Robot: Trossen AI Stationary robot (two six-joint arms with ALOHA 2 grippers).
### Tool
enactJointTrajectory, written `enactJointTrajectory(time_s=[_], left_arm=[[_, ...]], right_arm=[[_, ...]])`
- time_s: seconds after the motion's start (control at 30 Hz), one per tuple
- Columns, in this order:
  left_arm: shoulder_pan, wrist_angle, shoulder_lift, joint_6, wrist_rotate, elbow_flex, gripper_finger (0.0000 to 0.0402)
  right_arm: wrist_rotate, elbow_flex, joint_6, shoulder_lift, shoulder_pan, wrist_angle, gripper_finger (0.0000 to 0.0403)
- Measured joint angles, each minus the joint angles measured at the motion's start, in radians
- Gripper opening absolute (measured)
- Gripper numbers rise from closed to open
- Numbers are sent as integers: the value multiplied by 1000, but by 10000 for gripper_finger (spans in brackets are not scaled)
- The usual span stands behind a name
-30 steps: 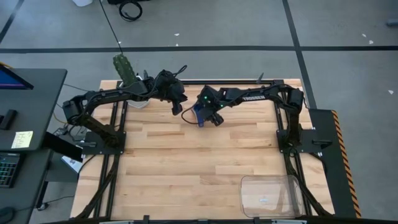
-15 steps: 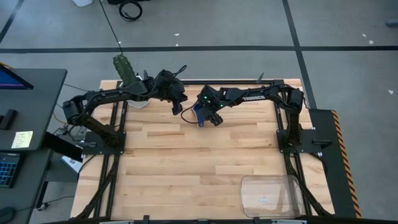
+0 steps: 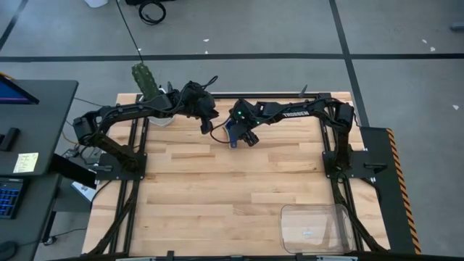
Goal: Nest measuring cups in basket
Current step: Put the stacked measuring cups into the transparent bin
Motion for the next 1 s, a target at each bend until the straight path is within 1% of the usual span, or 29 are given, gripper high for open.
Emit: enactJointTrajectory(time_s=[0.37, 0.53, 0.7, 1.0], left_arm=[[0, 0, 0, 0, 0, 0, 52], [0, 0, 0, 0, 0, 0, 52], [0, 0, 0, 0, 0, 0, 52], [0, 0, 0, 0, 0, 0, 52]], right_arm=[[1, 0, 0, 0, -12, -4, 317], [-19, 0, 2, 0, -12, -11, 308], [-43, 0, 3, 0, -12, -19, 282], [-44, 0, 3, 0, -14, -21, 229]])
